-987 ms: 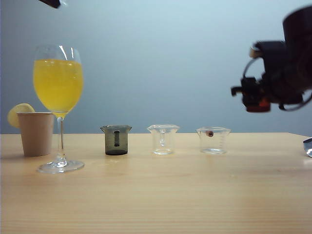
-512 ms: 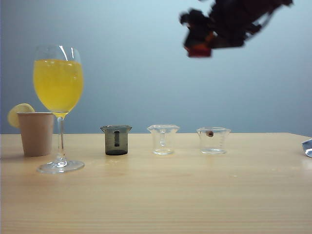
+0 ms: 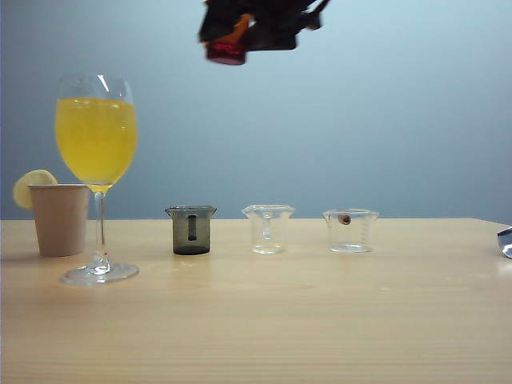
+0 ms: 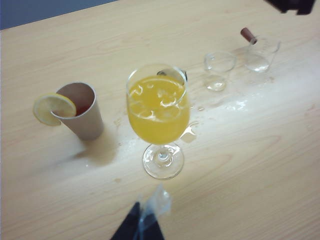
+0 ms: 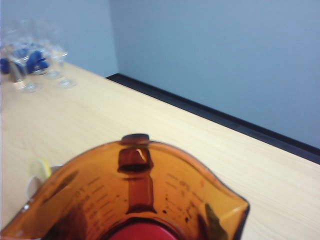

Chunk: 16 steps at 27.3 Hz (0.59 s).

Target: Pick up the fourth measuring cup from the left, pour the grenadine inside into the goblet, and finally put the measuring cup back in its original place.

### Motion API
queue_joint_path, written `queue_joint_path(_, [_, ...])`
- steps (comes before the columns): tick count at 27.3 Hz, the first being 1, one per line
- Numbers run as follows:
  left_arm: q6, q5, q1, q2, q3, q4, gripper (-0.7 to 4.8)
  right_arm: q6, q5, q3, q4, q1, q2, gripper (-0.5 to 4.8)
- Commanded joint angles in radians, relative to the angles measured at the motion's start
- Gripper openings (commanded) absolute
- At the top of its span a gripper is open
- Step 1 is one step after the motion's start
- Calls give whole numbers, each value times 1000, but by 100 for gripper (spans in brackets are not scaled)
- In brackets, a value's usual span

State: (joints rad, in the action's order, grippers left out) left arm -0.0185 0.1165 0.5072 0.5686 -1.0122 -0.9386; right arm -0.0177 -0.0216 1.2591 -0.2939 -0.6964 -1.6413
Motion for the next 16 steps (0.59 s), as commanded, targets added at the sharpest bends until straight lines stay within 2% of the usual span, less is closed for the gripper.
queue_joint_path(1, [8,3,0,8,67,103,-5,-21,48,96,-3,-11,-72,157])
queue_joint_path(9, [-15,20,-2,63,97,220,-5,-45,91,233,13,-42,-191,157])
queue_joint_path(13, [-32,18,-24,92,97,248,-5,-171,92,248,20,-79,-213,157])
queue_joint_path(16, [-34,-10,-82,101,105,261,-5,-223,92,248,31,-85,-216,157])
